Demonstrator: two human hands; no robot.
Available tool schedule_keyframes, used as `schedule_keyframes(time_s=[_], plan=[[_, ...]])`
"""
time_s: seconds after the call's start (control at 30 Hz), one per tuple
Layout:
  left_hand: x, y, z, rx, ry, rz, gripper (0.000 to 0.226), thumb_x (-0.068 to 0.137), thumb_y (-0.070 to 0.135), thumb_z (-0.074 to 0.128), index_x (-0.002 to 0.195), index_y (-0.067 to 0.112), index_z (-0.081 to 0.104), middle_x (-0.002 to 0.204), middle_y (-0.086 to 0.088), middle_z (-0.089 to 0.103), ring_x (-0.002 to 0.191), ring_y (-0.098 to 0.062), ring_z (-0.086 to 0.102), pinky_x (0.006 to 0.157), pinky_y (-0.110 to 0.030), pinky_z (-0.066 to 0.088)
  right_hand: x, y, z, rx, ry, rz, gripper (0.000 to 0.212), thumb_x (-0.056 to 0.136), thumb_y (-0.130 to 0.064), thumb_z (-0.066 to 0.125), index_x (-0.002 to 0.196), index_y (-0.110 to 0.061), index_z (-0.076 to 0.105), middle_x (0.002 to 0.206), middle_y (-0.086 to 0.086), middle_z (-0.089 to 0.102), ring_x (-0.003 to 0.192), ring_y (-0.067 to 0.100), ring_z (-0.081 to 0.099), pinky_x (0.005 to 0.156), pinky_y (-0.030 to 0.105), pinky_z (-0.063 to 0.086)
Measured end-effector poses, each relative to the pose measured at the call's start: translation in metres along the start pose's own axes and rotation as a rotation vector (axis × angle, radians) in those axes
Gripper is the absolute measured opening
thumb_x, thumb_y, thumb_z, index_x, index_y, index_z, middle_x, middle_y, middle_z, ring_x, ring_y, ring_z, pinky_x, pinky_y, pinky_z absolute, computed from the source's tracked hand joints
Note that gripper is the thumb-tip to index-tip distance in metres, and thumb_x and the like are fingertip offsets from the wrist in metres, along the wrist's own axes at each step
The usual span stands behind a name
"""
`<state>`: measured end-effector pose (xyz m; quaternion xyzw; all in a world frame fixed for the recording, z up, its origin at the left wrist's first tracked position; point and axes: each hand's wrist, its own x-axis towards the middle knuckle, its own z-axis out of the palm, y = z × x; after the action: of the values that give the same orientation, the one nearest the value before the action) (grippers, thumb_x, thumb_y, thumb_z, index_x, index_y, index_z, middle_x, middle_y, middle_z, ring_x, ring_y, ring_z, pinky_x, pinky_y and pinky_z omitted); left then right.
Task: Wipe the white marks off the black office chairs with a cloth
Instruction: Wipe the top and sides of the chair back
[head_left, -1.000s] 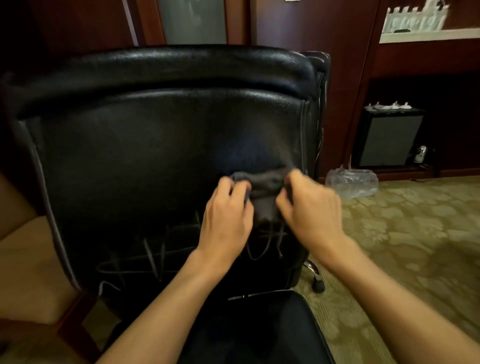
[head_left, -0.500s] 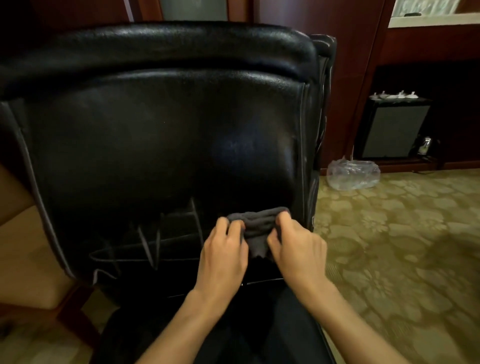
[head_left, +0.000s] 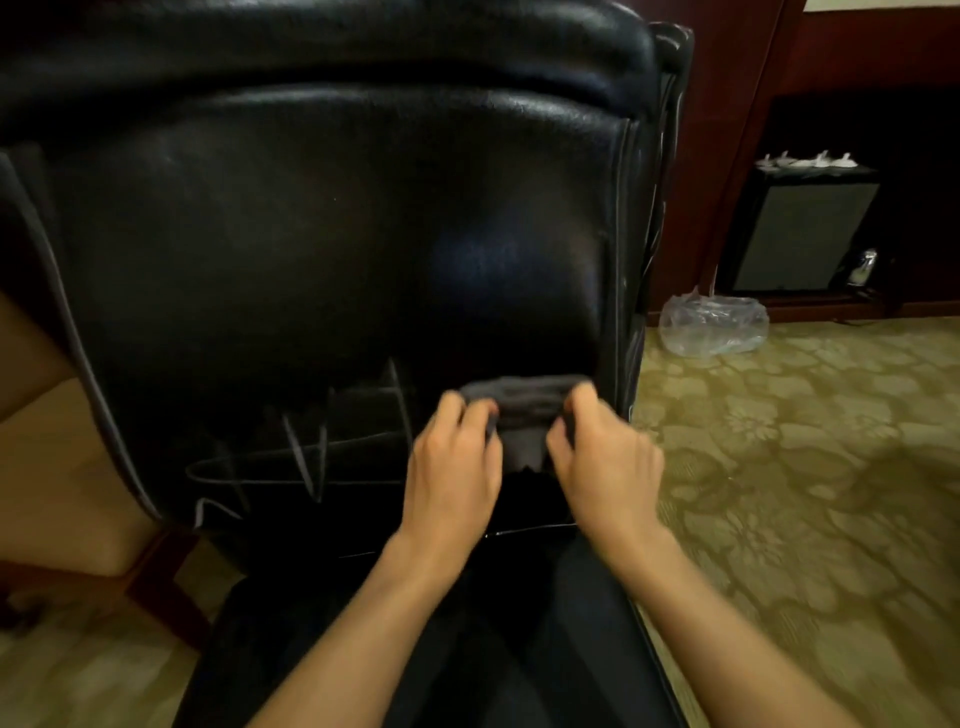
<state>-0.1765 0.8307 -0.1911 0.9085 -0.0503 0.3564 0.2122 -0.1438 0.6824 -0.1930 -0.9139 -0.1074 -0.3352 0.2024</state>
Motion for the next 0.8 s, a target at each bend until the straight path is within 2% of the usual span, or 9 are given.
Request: schedule_keyframes(time_s=[0.13,0.23,0.33,0.4,0.53,0.6,0.67,0.73,0.8], plan=[[-0.045,-0.011,0.009,-0.036,-0.077,-0.053,0.027,0.077,0.004,0.076,0.103,0.009,0.068,0.094,-0.008,0.059,0.076,-0.031,0.069,0.064,-0.037,0.058,-0.039,0.004,0.008,-0.007,-0.094,0.004,0.023,0.081,-0.025,0.071,0.092,-0.014,0.054,0.069,0.006,0.065,0.050,0.035,0.062,0.040,0.036,0.044],[-0.016,0.001,-0.011,-0.111,0.096,0.009,0.025,0.088,0.016,0.057,0.108,0.008,0.069,0.096,-0.010,0.059,0.083,-0.028,0.066,0.075,-0.038,0.054,-0.011,-0.007,-0.021,0.106,0.080,-0.016,0.017,0.084,-0.022,0.069,0.088,-0.012,0.056,0.069,0.010,0.063,0.054,0.038,0.062,0.042,0.037,0.045],[0.032,0.023,-0.041,-0.182,0.296,0.032,0.023,0.090,0.013,0.058,0.108,0.005,0.070,0.096,-0.013,0.060,0.084,-0.021,0.061,0.077,-0.027,0.048,0.037,-0.026,-0.059,0.170,0.249,-0.031,0.014,0.088,-0.022,0.067,0.094,-0.012,0.058,0.072,0.010,0.065,0.063,0.040,0.063,0.052,0.038,0.045],[0.054,0.025,-0.050,-0.158,0.307,0.019,0.020,0.089,0.009,0.064,0.108,0.006,0.070,0.096,-0.012,0.059,0.081,-0.018,0.059,0.074,-0.021,0.043,0.059,-0.031,-0.063,0.138,0.216,-0.035,0.015,0.091,-0.025,0.062,0.100,-0.013,0.057,0.075,0.010,0.066,0.069,0.040,0.063,0.057,0.038,0.042],[0.026,0.007,-0.022,-0.023,0.111,-0.038,0.019,0.084,0.008,0.067,0.103,0.009,0.067,0.097,-0.014,0.058,0.080,-0.035,0.064,0.070,-0.042,0.052,0.030,-0.025,-0.026,0.064,0.051,0.016,0.022,0.087,-0.023,0.066,0.098,-0.009,0.055,0.072,0.019,0.065,0.064,0.045,0.064,0.053,0.042,0.046],[-0.011,-0.004,-0.010,0.005,-0.001,-0.064,0.019,0.079,0.008,0.071,0.098,0.010,0.066,0.094,-0.012,0.057,0.075,-0.036,0.064,0.062,-0.042,0.053,-0.002,-0.020,-0.008,0.022,-0.091,0.012,0.023,0.085,-0.024,0.067,0.097,-0.010,0.054,0.071,0.017,0.066,0.062,0.043,0.065,0.050,0.042,0.047],[-0.030,-0.013,-0.011,-0.001,-0.048,-0.080,0.019,0.079,0.010,0.072,0.097,0.012,0.066,0.094,-0.008,0.057,0.073,-0.032,0.066,0.059,-0.038,0.054,-0.015,-0.020,-0.003,0.009,-0.219,0.009,0.022,0.087,-0.029,0.064,0.096,-0.013,0.051,0.076,0.013,0.069,0.070,0.042,0.067,0.056,0.042,0.048],[-0.022,-0.019,-0.021,-0.009,0.002,-0.055,0.019,0.083,0.017,0.062,0.100,0.012,0.067,0.094,-0.008,0.057,0.075,-0.031,0.065,0.062,-0.038,0.054,-0.005,-0.028,-0.010,0.051,-0.199,-0.010,0.021,0.087,-0.029,0.065,0.093,-0.015,0.051,0.074,0.013,0.068,0.070,0.042,0.066,0.056,0.041,0.046],[0.003,-0.018,-0.042,-0.041,0.156,-0.031,0.026,0.086,0.022,0.052,0.102,0.010,0.069,0.093,-0.011,0.058,0.078,-0.030,0.063,0.069,-0.040,0.053,0.018,-0.049,-0.028,0.138,-0.032,-0.049,0.021,0.085,-0.027,0.067,0.091,-0.015,0.051,0.068,0.013,0.066,0.064,0.044,0.064,0.053,0.041,0.046]])
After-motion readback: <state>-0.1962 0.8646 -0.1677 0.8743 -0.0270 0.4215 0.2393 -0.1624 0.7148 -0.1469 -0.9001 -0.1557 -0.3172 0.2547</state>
